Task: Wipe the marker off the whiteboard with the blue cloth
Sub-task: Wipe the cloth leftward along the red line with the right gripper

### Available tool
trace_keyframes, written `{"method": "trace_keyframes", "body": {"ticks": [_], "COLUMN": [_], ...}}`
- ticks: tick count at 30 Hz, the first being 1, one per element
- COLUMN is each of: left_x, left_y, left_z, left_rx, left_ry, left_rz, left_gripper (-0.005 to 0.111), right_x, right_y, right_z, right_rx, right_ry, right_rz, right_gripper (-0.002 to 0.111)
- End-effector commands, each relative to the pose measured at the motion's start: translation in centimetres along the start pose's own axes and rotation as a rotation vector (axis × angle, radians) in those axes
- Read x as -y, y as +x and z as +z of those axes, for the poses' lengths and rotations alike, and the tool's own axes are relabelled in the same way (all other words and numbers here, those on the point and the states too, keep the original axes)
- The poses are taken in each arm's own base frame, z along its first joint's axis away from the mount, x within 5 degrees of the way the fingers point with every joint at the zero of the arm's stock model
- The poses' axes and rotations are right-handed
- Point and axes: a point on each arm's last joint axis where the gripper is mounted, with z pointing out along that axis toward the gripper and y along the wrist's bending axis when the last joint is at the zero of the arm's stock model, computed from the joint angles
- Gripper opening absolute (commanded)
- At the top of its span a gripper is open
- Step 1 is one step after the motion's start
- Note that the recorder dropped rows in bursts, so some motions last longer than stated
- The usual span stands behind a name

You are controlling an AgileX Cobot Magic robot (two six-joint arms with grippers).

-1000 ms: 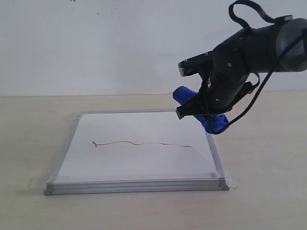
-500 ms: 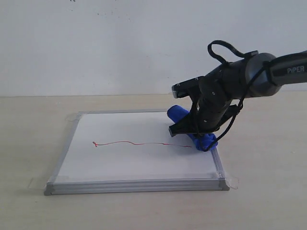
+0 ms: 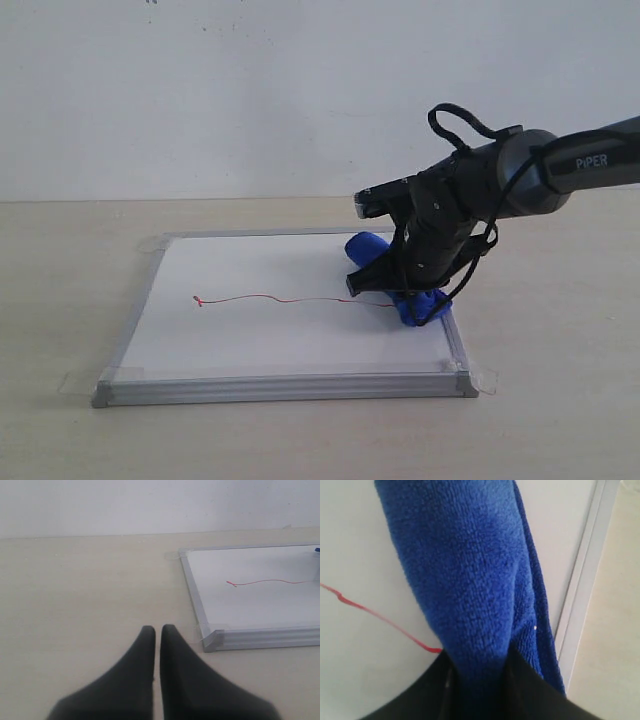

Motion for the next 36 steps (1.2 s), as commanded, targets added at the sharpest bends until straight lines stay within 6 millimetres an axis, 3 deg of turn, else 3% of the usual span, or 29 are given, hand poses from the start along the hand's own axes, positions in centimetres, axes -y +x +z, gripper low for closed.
{"method": "trace_keyframes", "body": {"ticks": [1,6,8,11,18,21,24,31,36], "left_x": [0.0,0.0,0.0,0.0,0.0,0.0,0.0,0.0,0.0], "left_y": [-0.1,-0.1,-0.1,-0.1,-0.1,-0.1,-0.1,-0.1,-0.1], "left_z": [0.0,0.0,0.0,0.0,0.0,0.0,0.0,0.0,0.0], "left_rx": [0.005,0.005,0.005,0.005,0.005,0.005,0.005,0.005,0.005], "left_ry": [0.008,0.008,0.008,0.008,0.008,0.008,0.008,0.008,0.008], "left_rz": [-0.005,-0.005,-0.005,-0.005,-0.005,-0.005,-0.005,-0.005,-0.005], "left_gripper": [0.004,0.004,0.004,0.004,0.004,0.004,0.004,0.004,0.004], "right_x": [-2.1,-5.1,-5.1,-3.9,2.1,2.4,0.8,-5.4,-8.3], "right_y": [0.9,0.9,0.9,0.7,0.7,0.7,0.6,1.8,1.6], "right_z": [0.8,0.1,0.1,0.4,1.0,1.0,1.1,3.0,2.1], "right_rx": [-0.050,-0.050,-0.046,-0.035,-0.079,-0.076,-0.058,-0.055,-0.080], "right_ry": [-0.114,-0.243,-0.238,-0.206,0.031,0.050,0.026,-0.081,-0.106], "right_rz": [-0.039,-0.132,-0.152,-0.129,0.002,0.011,-0.011,-0.112,-0.200], "right_gripper": [0.000,0.000,0.000,0.000,0.000,0.000,0.000,0.000,0.000]}}
